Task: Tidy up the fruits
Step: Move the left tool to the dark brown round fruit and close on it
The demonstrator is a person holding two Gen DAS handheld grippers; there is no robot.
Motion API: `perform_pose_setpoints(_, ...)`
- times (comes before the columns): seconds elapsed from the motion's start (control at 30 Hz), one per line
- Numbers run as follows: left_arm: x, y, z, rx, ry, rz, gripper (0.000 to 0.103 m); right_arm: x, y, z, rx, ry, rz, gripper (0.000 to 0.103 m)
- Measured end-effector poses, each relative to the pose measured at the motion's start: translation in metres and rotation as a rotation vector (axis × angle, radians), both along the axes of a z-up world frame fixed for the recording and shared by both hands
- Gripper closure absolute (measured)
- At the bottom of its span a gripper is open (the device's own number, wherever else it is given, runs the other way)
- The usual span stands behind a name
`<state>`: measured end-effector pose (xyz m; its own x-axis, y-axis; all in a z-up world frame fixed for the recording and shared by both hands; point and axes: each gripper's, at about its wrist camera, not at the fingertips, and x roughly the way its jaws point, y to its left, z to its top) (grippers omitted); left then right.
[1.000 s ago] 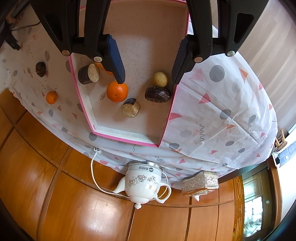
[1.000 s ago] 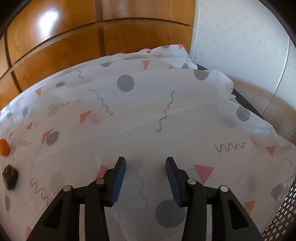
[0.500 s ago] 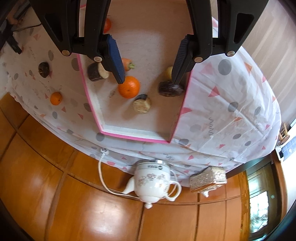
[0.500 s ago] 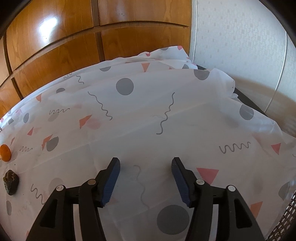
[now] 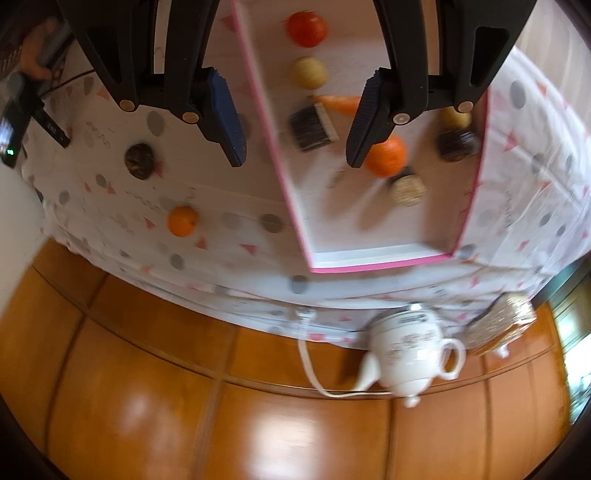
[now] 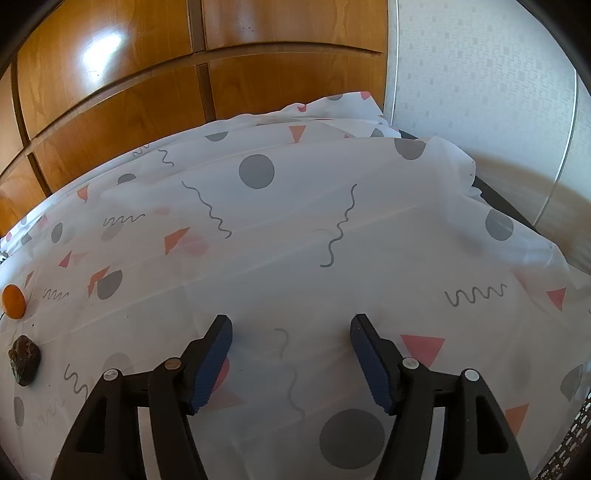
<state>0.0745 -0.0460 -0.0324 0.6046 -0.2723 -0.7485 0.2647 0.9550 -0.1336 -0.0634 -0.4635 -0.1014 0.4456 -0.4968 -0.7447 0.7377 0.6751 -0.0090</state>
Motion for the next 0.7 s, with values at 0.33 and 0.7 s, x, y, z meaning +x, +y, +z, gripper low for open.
perform_pose_setpoints(0.33,0.007,-0.087,-0.017,0.042,0.048,-0.232,0.045,0.003,0.0,-0.001,0.0,0.001,0.015,0.03)
perform_pose_setpoints(0.7,0.022,-0.166,-0.04,0.073,0.098,-0.389,0.042,0.002,0.001,-0.001,-0.001,0.001,0.017,0.028)
